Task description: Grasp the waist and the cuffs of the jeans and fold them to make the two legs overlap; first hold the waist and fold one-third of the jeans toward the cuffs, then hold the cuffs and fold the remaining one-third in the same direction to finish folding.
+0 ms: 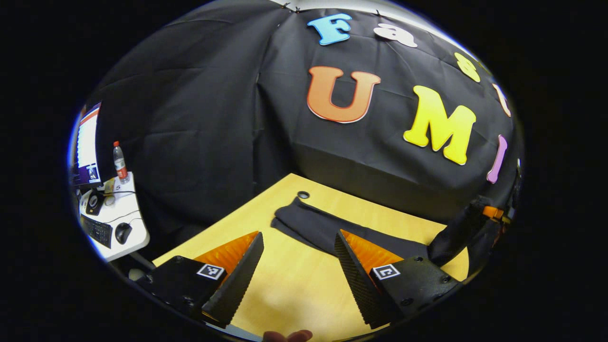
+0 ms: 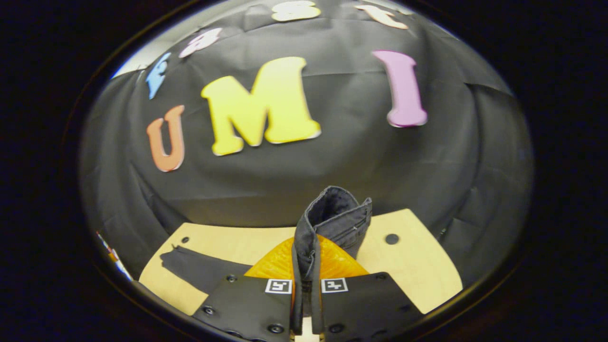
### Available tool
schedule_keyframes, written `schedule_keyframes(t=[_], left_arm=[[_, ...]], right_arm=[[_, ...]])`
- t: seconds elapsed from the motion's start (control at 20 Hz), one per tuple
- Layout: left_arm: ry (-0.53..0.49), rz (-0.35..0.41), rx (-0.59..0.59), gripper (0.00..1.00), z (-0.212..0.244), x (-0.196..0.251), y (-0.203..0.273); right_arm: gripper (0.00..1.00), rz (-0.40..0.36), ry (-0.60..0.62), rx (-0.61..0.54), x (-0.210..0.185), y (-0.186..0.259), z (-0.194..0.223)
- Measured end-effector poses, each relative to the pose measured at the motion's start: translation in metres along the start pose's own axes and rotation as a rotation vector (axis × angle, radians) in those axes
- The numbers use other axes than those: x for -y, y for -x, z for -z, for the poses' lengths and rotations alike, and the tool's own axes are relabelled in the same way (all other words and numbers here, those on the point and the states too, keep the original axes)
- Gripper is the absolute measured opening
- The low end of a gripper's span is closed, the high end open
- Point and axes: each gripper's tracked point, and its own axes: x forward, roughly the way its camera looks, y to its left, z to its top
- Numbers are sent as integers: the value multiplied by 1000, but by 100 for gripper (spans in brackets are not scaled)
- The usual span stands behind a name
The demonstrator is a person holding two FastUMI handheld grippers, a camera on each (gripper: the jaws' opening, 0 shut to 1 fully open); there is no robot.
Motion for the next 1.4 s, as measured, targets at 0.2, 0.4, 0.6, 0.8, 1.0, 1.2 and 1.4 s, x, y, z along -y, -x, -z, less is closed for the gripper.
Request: schedule_keyframes(t=[0.2,0.4,0.6,0.8,1.0,1.2,1.4], left_arm=[[-58,-33,0,97,3,-49,7],[-32,-47,-26,97,12,-79,9],[26,-49,-43,97,12,-95,1],[114,0,-67,99,15,-88,-22],[274,44,-100,99,20,-75,-62],[484,119,-147,99,23,-47,-127],[767,214,-300,99,63,-6,-196]], right_arm=[[8,-87,48,-66,-99,-33,50],[8,-115,155,-170,-150,-74,115],[8,-106,281,-292,-180,-120,194],[22,-172,304,-410,-190,-137,253],[80,-274,245,-396,-212,-108,235],[95,-305,207,-311,-192,-44,169],[99,-230,211,-247,-128,13,116]])
